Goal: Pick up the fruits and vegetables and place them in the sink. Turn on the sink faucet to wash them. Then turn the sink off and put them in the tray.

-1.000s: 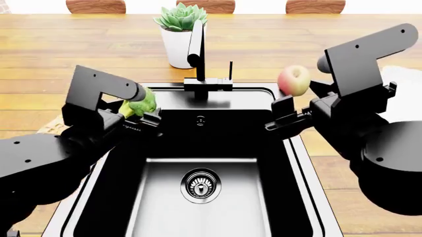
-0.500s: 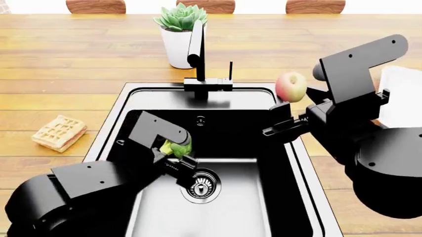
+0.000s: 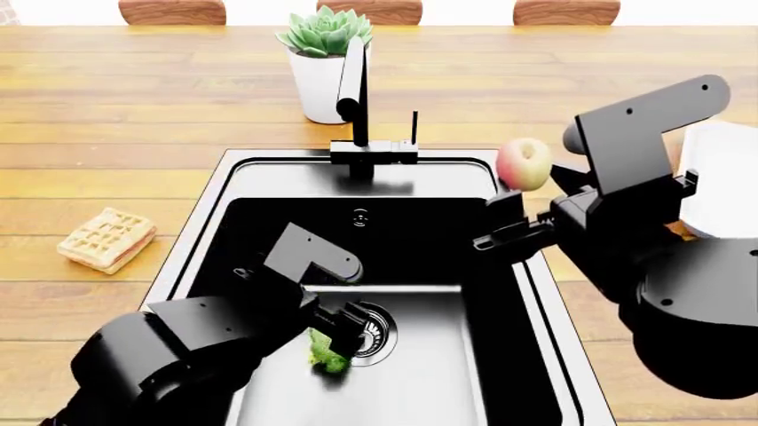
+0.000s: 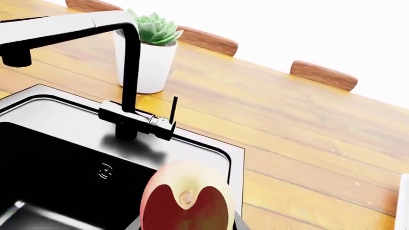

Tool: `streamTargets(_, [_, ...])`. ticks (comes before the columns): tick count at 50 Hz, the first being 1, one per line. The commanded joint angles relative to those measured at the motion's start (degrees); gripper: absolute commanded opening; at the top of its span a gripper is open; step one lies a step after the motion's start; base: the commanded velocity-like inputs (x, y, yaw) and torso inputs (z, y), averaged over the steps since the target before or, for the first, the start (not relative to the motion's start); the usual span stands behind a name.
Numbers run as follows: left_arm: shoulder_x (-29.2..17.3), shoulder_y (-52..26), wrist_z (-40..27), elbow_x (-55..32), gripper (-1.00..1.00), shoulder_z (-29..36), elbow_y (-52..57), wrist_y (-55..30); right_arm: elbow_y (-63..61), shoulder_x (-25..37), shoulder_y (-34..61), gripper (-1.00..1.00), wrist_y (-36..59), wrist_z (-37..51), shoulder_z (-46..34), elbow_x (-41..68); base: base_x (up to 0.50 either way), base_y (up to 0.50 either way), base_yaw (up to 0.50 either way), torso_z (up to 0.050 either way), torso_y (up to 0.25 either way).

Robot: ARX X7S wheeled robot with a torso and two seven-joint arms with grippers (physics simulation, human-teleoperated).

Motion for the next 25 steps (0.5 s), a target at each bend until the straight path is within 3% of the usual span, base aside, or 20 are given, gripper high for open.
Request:
streamTargets(1, [1.4, 0.0, -1.1, -1.6, 1.00, -3.5, 0.8, -0.7, -0.2, 0.1, -0.4, -1.00, 0.0, -0.2, 0.3, -1.0, 0.00, 0.00, 0.00, 0.000, 0.000])
streamTargets(14, [-2.0, -2.9, -10.4, -12.3, 1.00, -19.2, 15.3, -4.3, -3.6, -1.4, -4.4, -1.00, -1.8, 0.2, -1.0, -2.6, 0.00, 0.00, 0.00, 0.000, 0.000])
streamTargets(25, [-5.5, -3.0, -21.0, -20.6, 1.00, -33.0, 22.9, -5.8, -0.5, -8.9, -11.6, -1.00, -5.7, -3.2, -3.6, -6.7, 0.00, 0.00, 0.00, 0.000, 0.000])
